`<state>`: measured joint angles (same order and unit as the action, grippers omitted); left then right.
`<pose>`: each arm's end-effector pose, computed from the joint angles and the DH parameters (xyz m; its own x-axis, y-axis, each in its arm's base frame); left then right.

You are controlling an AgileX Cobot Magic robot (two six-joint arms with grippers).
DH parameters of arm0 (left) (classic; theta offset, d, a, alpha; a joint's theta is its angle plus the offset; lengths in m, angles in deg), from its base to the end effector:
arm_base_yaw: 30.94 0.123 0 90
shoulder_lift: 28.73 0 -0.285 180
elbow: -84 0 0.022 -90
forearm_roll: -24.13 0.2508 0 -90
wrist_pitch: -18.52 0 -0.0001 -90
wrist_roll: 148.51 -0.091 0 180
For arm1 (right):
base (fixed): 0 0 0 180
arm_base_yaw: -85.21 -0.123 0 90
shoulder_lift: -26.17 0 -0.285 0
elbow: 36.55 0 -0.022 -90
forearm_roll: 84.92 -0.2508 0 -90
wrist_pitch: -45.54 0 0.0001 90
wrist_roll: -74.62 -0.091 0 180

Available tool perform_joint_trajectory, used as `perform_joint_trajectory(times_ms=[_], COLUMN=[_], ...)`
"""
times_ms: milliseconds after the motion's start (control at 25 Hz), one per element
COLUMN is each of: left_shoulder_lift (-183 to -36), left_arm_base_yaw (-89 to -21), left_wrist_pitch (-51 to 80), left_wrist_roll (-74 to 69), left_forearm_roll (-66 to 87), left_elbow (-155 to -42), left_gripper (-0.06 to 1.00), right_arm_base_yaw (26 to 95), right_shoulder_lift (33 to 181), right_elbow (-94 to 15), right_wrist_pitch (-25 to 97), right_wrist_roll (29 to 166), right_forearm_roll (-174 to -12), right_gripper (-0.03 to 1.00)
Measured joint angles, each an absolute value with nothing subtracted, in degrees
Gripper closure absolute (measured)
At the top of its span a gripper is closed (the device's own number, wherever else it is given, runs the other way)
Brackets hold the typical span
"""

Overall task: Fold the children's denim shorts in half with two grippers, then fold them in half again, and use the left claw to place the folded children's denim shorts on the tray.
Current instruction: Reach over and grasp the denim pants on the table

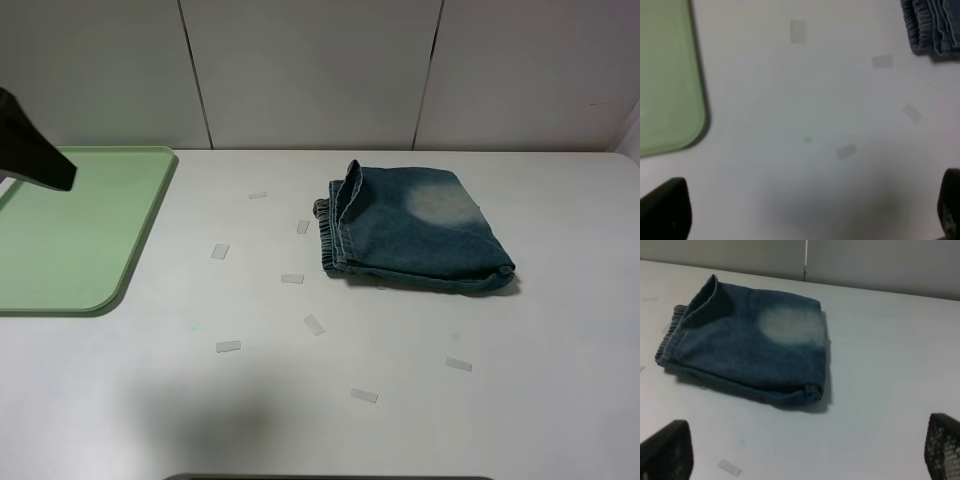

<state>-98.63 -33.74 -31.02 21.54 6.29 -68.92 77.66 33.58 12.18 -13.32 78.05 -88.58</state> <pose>0.2029 -0.0312 0.3094 -0.8248 0.0090 -0.5654 0.1541 0.9656 -0.2095 -0.0049 0.0044 0.2793 -0.4132 -0.0817 -0.9070 -0.1914 0.9815 -0.0013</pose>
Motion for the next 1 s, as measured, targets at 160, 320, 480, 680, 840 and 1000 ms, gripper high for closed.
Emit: perform_joint_trajectory(times_ms=[160, 320, 480, 680, 840, 1000], left_shoulder_lift=[-107.93, -117.42, -126.92, -135.95, -144.19, -151.06], left_arm_base_yaw=[-39.9, -47.9, -55.44, -60.2, -63.29, -65.32], left_wrist_pitch=[-21.77, -11.74, -3.72, -1.41, -0.65, -0.63], left_wrist_roll=[21.63, 24.76, 29.02, 32.0, 32.81, 34.75], left_forearm_roll=[5.78, 5.5, 5.32, 5.04, 4.94, 4.93], left_elbow=[-68.92, -68.94, -70.53, -76.55, -83.65, -90.24], left_gripper=[-0.04, -0.04, -0.04, -0.04, -0.04, -0.04], right_arm_base_yaw=[77.66, 77.66, 77.66, 77.66, 77.66, 77.66], right_shoulder_lift=[33.58, 33.58, 33.58, 33.58, 33.58, 33.58], right_elbow=[12.18, 12.18, 12.18, 12.18, 12.18, 12.18], right_wrist_pitch=[-13.32, -13.27, -13.27, -13.27, -13.27, -13.27], right_wrist_roll=[78.05, 78.05, 78.05, 78.05, 78.05, 78.05], right_forearm_roll=[-88.58, -88.58, -88.58, -88.58, -88.58, -88.18], right_gripper=[0.27, 0.27, 0.27, 0.27, 0.27, 0.27])
